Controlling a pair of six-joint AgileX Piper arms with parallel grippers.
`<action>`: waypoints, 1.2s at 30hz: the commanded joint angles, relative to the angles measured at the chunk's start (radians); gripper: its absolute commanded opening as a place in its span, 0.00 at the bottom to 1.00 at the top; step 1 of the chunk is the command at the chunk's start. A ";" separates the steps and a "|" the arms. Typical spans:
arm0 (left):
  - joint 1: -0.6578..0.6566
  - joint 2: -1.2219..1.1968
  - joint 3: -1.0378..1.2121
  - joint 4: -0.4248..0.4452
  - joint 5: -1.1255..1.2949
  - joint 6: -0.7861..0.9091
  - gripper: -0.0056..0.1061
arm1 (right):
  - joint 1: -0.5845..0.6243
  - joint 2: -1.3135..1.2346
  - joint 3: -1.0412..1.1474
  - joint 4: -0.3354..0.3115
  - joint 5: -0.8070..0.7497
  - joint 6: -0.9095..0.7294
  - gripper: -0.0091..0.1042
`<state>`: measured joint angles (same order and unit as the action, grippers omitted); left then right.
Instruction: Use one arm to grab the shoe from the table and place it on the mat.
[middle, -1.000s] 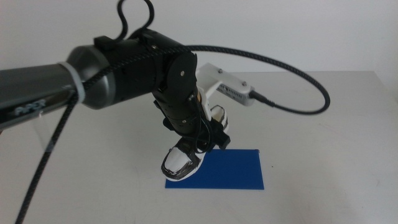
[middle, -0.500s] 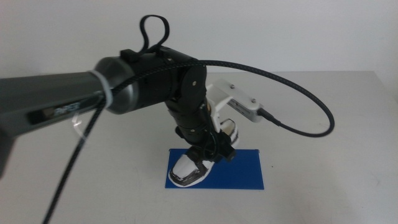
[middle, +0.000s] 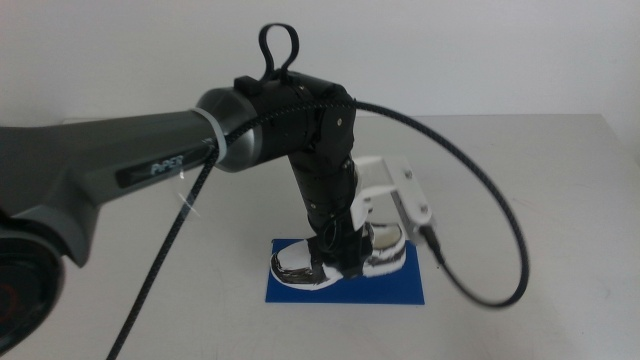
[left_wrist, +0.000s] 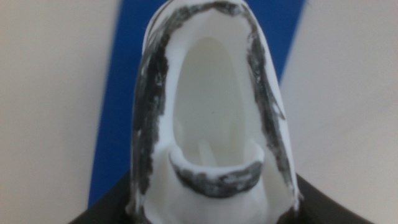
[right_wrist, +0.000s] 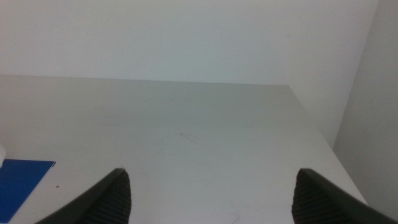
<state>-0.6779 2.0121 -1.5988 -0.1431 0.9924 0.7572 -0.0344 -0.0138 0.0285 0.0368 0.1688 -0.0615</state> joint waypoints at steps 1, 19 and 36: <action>0.000 -0.045 -0.035 -0.037 -0.002 0.115 0.04 | -0.005 -0.021 -0.010 -0.008 -0.079 -0.013 0.67; 0.000 -0.029 -0.035 -0.075 -0.041 0.274 0.04 | -0.005 -0.021 -0.010 -0.008 -0.079 -0.013 0.67; 0.014 0.014 -0.035 -0.082 -0.050 0.282 0.04 | -0.005 -0.021 -0.010 -0.008 -0.079 -0.013 0.67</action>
<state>-0.6654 2.0794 -1.5992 -0.1950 0.9528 1.0410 -0.0344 -0.0138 0.0285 0.0368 0.1688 -0.0615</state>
